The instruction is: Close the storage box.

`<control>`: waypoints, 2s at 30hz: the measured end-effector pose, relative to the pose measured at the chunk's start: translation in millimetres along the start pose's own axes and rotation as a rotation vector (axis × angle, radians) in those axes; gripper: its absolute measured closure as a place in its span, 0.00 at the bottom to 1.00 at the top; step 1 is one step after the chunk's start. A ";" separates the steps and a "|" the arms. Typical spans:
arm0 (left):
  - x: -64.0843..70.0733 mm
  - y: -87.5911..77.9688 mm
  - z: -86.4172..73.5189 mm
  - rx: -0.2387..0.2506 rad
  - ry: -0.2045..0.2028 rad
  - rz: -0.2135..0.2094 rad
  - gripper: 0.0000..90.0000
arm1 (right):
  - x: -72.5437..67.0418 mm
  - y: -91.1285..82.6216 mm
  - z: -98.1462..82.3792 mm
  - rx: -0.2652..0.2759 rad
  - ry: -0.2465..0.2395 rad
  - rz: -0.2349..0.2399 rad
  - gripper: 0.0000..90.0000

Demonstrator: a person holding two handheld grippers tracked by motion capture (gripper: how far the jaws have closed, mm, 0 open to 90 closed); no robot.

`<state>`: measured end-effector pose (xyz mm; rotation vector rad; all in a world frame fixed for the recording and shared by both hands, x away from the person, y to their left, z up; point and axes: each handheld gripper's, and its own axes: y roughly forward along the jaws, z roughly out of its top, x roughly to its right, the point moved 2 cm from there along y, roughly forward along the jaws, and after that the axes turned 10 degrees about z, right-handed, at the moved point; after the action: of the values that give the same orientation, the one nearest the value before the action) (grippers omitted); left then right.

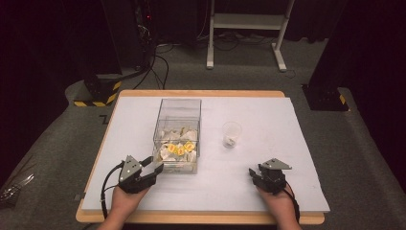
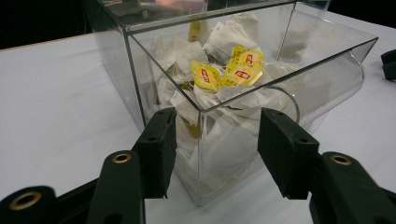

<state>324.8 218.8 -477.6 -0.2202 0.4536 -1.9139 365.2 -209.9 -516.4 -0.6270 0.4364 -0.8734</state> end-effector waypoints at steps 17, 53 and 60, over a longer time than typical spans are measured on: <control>-2.1 12.8 6.9 -0.012 -0.002 0.076 0.37 | 0.3 0.0 0.1 0.000 -0.002 0.003 0.61; -18.2 50.4 16.1 -0.034 -0.059 0.135 0.26 | 0.3 0.1 0.1 -0.001 -0.003 0.005 0.60; -20.4 57.3 21.1 -0.044 -0.065 0.145 0.26 | 0.3 0.1 0.1 -0.001 -0.004 0.005 0.60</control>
<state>389.0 214.8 -480.7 -0.2708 0.4564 -1.7517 365.5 -210.1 -516.4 -0.6279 0.4351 -0.8668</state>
